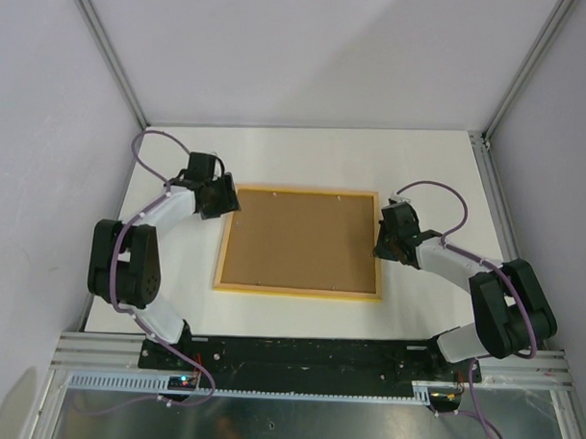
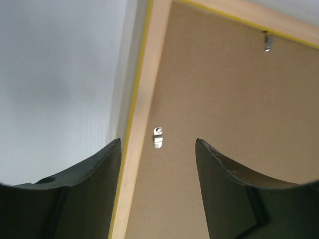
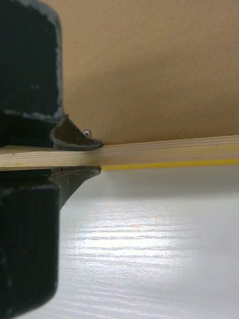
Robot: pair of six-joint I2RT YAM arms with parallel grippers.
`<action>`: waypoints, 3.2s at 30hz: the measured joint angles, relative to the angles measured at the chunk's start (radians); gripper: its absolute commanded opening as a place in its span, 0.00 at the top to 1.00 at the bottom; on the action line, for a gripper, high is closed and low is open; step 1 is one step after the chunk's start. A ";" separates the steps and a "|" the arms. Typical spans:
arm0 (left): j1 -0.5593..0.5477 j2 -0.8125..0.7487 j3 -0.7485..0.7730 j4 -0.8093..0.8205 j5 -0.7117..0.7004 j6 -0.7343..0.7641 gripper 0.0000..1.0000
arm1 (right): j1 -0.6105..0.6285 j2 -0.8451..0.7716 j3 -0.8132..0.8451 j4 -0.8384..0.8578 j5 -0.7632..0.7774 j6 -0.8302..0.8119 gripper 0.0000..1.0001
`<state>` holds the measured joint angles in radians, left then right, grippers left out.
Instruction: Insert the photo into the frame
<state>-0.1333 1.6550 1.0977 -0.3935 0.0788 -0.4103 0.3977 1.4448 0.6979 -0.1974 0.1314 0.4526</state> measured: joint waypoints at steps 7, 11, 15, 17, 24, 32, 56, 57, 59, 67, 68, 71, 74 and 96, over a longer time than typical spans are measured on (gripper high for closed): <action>-0.015 -0.002 -0.050 -0.024 -0.074 -0.008 0.39 | 0.000 0.000 0.000 0.000 -0.001 0.000 1.00; -0.024 0.023 -0.050 -0.024 -0.074 -0.008 0.40 | 0.000 0.000 0.000 0.000 -0.001 0.000 1.00; -0.029 0.055 -0.049 -0.024 -0.063 -0.008 0.43 | 0.000 0.000 0.000 0.000 -0.001 0.000 1.00; -0.029 0.069 -0.048 -0.024 -0.056 -0.008 0.44 | -0.002 0.000 0.000 0.000 -0.004 0.000 1.00; -0.032 0.086 -0.048 -0.024 -0.058 -0.008 0.49 | -0.006 0.000 0.000 0.000 -0.012 0.000 1.00; -0.039 0.093 -0.042 -0.024 -0.086 -0.009 0.64 | -0.008 0.001 0.000 0.001 -0.016 0.000 1.00; -0.041 0.101 -0.027 -0.025 -0.127 -0.021 0.99 | -0.010 0.003 0.000 0.007 -0.016 0.000 0.90; -0.041 0.101 -0.027 -0.025 -0.129 -0.026 0.99 | -0.010 0.003 0.000 0.008 -0.016 0.000 0.87; -0.041 0.103 -0.026 -0.026 -0.129 -0.031 0.99 | -0.010 0.003 0.000 0.009 -0.017 0.000 0.79; -0.041 0.110 -0.016 -0.028 -0.129 -0.035 1.00 | -0.010 0.003 0.000 0.015 -0.036 0.004 0.62; -0.041 0.110 -0.016 -0.028 -0.129 -0.035 1.00 | -0.010 0.003 0.000 0.016 -0.040 0.004 0.62; -0.041 0.112 -0.014 -0.027 -0.129 -0.035 0.99 | -0.010 0.006 0.000 0.021 -0.045 0.004 0.63; -0.041 0.112 -0.014 -0.027 -0.129 -0.035 0.94 | -0.009 0.016 0.000 0.030 -0.046 0.006 0.72; -0.040 0.167 0.051 -0.027 -0.164 -0.038 0.56 | -0.012 0.025 0.004 0.048 -0.042 0.007 0.95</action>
<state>-0.1734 1.8217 1.1484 -0.4202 -0.0853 -0.4484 0.3855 1.4696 0.7017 -0.1497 0.0891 0.4595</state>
